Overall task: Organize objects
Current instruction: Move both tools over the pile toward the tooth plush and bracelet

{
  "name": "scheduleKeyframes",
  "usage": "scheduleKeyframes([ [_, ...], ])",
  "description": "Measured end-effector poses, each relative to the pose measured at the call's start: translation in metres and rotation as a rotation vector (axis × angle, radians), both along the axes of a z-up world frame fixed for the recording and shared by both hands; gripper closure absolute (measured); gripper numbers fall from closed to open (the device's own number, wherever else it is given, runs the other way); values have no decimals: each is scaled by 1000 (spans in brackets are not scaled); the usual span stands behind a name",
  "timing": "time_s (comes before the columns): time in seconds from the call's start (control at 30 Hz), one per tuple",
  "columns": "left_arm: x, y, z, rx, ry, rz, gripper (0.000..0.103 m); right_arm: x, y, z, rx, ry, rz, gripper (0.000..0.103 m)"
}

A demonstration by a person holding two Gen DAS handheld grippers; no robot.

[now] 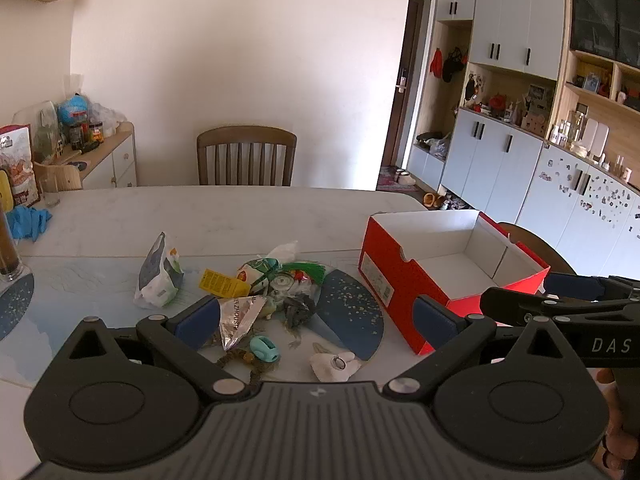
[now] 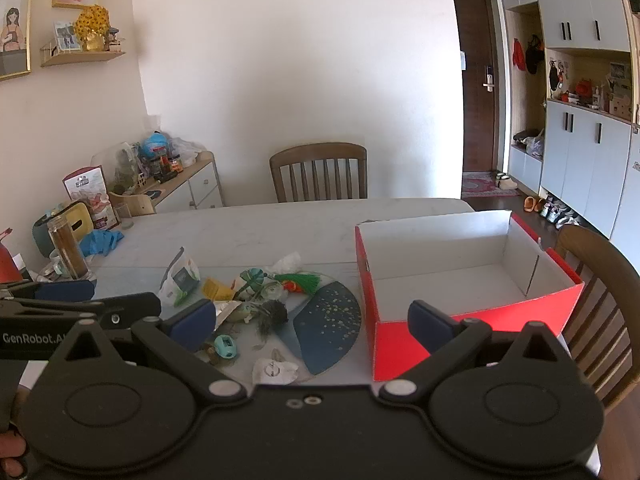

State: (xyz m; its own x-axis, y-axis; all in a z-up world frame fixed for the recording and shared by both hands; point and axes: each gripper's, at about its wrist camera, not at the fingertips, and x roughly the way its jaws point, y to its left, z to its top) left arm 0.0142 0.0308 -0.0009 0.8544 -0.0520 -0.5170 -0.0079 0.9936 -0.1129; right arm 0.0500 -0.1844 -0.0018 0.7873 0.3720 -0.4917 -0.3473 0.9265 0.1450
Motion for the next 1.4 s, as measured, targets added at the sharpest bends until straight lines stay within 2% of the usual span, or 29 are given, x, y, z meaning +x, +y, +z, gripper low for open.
scheduleKeyframes([
  [0.6,31,48,-14,-38,55,6,0,24,46,-8,-22,19,-16,1],
  [0.7,44,61,-26,-62,103,-12,0,32,56,-14,-42,45,-12,1],
  [0.8,59,71,-44,-52,158,-22,0,39,66,-24,-71,58,-8,1],
  [0.9,68,81,-64,-39,191,-24,1,53,71,-40,-91,124,-13,1],
  [1.2,82,73,-122,127,239,-167,1,81,90,-93,-162,303,7,5],
  [1.4,97,75,-146,133,302,-193,6,96,104,-121,-201,387,33,9],
])
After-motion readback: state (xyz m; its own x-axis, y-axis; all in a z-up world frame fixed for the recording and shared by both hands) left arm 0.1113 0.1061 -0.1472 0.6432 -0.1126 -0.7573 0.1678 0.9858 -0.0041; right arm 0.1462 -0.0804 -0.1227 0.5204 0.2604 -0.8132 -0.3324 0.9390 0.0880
